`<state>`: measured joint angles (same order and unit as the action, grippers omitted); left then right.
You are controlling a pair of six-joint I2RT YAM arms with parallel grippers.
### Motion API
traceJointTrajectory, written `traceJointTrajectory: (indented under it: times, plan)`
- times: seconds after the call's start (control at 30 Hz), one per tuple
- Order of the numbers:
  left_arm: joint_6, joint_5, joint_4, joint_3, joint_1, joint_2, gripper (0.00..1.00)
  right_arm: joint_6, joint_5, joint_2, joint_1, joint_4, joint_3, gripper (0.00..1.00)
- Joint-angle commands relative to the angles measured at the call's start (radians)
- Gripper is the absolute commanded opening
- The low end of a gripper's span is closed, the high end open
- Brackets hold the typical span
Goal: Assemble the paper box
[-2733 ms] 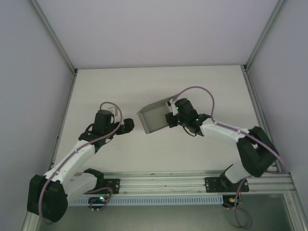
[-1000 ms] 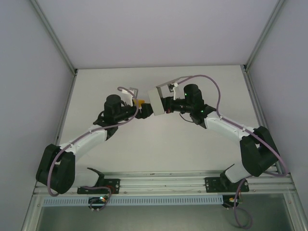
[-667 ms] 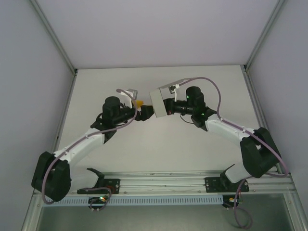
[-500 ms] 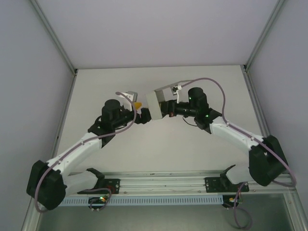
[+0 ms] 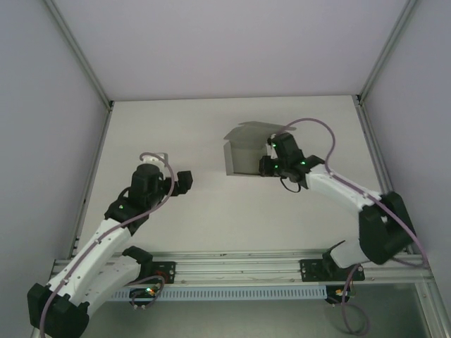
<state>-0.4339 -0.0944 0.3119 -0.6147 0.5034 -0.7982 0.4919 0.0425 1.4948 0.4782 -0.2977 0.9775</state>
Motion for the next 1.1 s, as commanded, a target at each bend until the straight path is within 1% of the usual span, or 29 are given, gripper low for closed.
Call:
traceJointTrajectory:
  times: [0.0, 0.03, 0.17, 0.3, 0.4, 0.47, 0.6, 0.63, 0.73, 0.8, 0.9, 1.0, 1.07]
  plan:
    - [-0.010, -0.019, 0.029, 0.005, -0.005, 0.009, 1.00, -0.037, -0.188, 0.113, 0.060, -0.159, 0.096, 0.02]
    - [-0.006, -0.015, 0.025, 0.006, -0.006, 0.003, 1.00, -0.041, -0.214, 0.148, 0.075, -0.183, 0.117, 0.03]
    - [-0.005, 0.003, 0.006, 0.009, -0.008, -0.018, 1.00, -0.049, -0.237, 0.238, 0.110, -0.192, 0.155, 0.06]
    - [-0.012, 0.022, -0.021, 0.015, -0.008, -0.046, 1.00, -0.027, -0.342, 0.304, 0.158, -0.182, 0.164, 0.06]
    - [-0.012, 0.040, -0.031, 0.013, -0.011, -0.063, 1.00, -0.007, -0.384, 0.338, 0.177, -0.203, 0.177, 0.08]
    - [-0.009, 0.047, -0.031, 0.007, -0.010, -0.069, 1.00, 0.008, -0.396, 0.342, 0.181, -0.210, 0.178, 0.16]
    - [-0.006, 0.051, -0.040, 0.008, -0.011, -0.071, 1.00, 0.020, -0.389, 0.305, 0.188, -0.198, 0.157, 0.39]
    - [-0.005, 0.058, -0.042, 0.007, -0.011, -0.071, 1.00, 0.020, -0.391, 0.287, 0.190, -0.192, 0.151, 0.41]
    - [0.000, 0.080, -0.052, 0.001, -0.011, -0.075, 1.00, 0.018, -0.376, 0.229, 0.197, -0.171, 0.132, 0.42]
    - [0.003, 0.091, -0.057, -0.005, -0.011, -0.079, 1.00, 0.017, -0.372, 0.192, 0.196, -0.163, 0.126, 0.50]
    - [0.013, 0.116, -0.075, -0.011, -0.010, -0.096, 1.00, 0.004, -0.404, 0.143, 0.197, -0.169, 0.122, 0.55]
    - [0.045, 0.166, -0.101, -0.025, -0.008, -0.131, 1.00, -0.048, -0.434, 0.094, 0.191, -0.164, 0.113, 0.63]
    - [0.082, 0.197, -0.108, -0.049, -0.008, -0.168, 1.00, -0.115, -0.425, 0.058, 0.179, -0.141, 0.100, 0.65]
